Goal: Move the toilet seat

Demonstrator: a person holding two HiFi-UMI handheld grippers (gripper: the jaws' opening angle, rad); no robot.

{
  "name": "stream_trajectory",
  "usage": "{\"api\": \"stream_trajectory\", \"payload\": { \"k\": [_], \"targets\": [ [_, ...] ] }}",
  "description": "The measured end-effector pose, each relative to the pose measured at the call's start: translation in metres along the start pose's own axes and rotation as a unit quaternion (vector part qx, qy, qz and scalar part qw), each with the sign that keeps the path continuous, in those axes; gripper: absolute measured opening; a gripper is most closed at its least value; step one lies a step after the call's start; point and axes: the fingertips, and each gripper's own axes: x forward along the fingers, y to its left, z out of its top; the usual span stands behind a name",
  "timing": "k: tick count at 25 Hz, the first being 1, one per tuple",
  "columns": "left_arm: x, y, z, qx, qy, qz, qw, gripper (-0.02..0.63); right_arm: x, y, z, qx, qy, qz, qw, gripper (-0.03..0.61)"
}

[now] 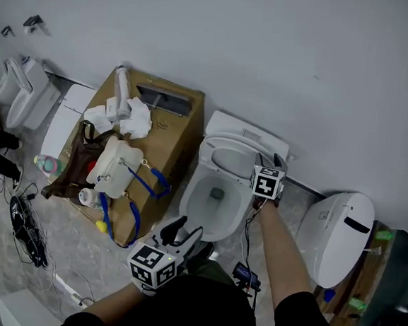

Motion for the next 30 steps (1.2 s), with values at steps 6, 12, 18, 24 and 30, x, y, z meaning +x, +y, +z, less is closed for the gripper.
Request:
{"api": "stream_trajectory", "payload": {
  "k": [6, 12, 18, 24, 30],
  "targets": [
    [-0.001, 0.007, 0.002, -0.01, -0.006, 0.008, 0.9999, 0.221, 0.013, 0.002, -0.014, -0.021, 0.051, 0.003, 0.998, 0.239],
    [-0.004, 0.016, 0.002, -0.019, -0.008, 0.016, 0.9997, 0.221, 0.015, -0.011, -0.017, -0.007, 0.048, -0.011, 0.999, 0.239],
    [-0.003, 0.012, 0.0, -0.019, -0.004, 0.01, 0.9998, 0.221, 0.019, -0.011, -0.012, -0.037, 0.055, -0.005, 0.998, 0.247],
    [-0.007, 0.018, -0.003, -0.025, -0.003, 0.014, 0.9996, 0.221, 0.018, -0.013, -0.012, -0.039, 0.049, -0.009, 0.998, 0.247],
    [-0.011, 0.012, -0.003, -0.022, -0.002, -0.001, 0.9997, 0.221, -0.008, -0.022, -0.026, -0.026, 0.044, -0.018, 0.999, 0.247]
  ]
}}
